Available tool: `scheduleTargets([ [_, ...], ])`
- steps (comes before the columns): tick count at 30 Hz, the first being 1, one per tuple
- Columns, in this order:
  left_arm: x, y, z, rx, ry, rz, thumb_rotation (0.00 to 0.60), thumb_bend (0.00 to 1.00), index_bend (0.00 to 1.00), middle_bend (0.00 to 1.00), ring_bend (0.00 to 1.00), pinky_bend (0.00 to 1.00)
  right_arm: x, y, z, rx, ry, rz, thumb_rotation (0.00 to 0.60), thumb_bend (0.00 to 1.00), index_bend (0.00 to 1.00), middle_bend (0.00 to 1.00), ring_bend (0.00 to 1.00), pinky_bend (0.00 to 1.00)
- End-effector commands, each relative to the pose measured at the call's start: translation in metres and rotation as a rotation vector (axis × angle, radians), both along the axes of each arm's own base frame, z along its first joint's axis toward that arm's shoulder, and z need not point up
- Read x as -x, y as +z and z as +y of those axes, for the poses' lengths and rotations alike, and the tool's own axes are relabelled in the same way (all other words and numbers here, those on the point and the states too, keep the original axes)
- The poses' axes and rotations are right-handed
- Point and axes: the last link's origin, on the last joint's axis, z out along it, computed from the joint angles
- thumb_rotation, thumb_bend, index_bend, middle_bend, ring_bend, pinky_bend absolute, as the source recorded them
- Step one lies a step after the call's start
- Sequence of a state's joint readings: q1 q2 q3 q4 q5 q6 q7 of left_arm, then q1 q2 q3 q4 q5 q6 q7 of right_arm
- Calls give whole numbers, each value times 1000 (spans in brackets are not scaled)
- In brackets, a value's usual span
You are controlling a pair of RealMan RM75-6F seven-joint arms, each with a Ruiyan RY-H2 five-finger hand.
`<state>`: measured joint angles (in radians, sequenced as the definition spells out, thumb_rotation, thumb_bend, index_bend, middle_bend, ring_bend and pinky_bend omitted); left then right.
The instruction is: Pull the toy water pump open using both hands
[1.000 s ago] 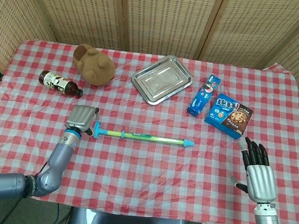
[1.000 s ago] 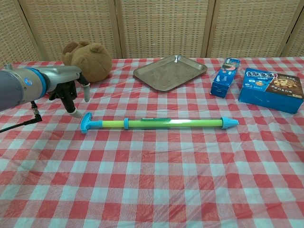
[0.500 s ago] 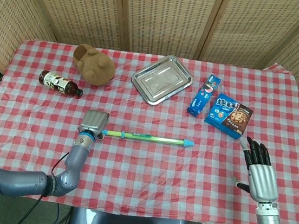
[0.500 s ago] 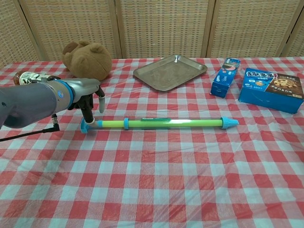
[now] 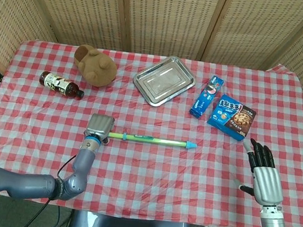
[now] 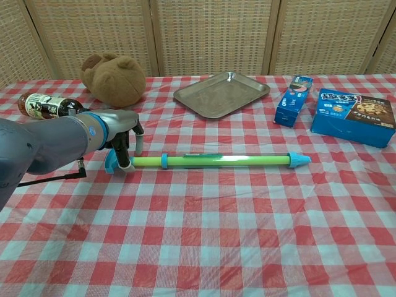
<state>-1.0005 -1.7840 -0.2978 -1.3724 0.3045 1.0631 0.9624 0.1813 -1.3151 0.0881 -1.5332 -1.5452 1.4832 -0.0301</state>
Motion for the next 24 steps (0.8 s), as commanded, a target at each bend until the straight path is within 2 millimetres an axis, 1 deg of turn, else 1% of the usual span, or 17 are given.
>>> scheduleTargets([
  [1, 0, -3, 0, 2, -1, 8, 600, 238, 480, 907, 834, 747, 0, 0, 0, -3, 0, -7, 600, 121, 16, 0, 0, 0],
  [4, 0, -6, 0, 1, -1, 11, 600, 248, 485, 907, 834, 747, 0, 1, 0, -5, 3, -13, 600, 122, 16, 0, 0, 0],
  [8, 0, -9, 1, 3, 1, 18, 600, 359, 517, 907, 834, 747, -1, 2, 1, -6, 7, -20, 600, 122, 16, 0, 0, 0],
  [12, 2, -11, 0, 3, 2, 25, 600, 439, 561, 907, 834, 747, -1, 3, 1, -4, 8, -27, 600, 122, 16, 0, 0, 0],
  [15, 3, -11, 1, 1, 4, 28, 600, 536, 664, 907, 834, 747, -1, 4, 1, -2, 13, -30, 600, 121, 17, 0, 0, 0],
  [17, 3, -11, 1, -5, 2, 28, 600, 575, 725, 908, 834, 747, -2, 4, 2, 0, 17, -32, 600, 121, 17, 0, 0, 0],
  [20, 3, -9, 1, -19, -4, 20, 600, 586, 776, 911, 834, 747, -2, 4, 2, -1, 17, -30, 600, 121, 17, 0, 0, 0],
  [23, 3, -6, 2, -32, -10, 12, 600, 588, 795, 911, 835, 747, -2, 3, 2, -4, 14, -30, 600, 122, 17, 0, 0, 0],
  [24, 2, -2, 3, -47, -17, 5, 600, 588, 800, 911, 835, 747, -1, 3, 2, -6, 12, -30, 600, 121, 17, 0, 0, 0],
])
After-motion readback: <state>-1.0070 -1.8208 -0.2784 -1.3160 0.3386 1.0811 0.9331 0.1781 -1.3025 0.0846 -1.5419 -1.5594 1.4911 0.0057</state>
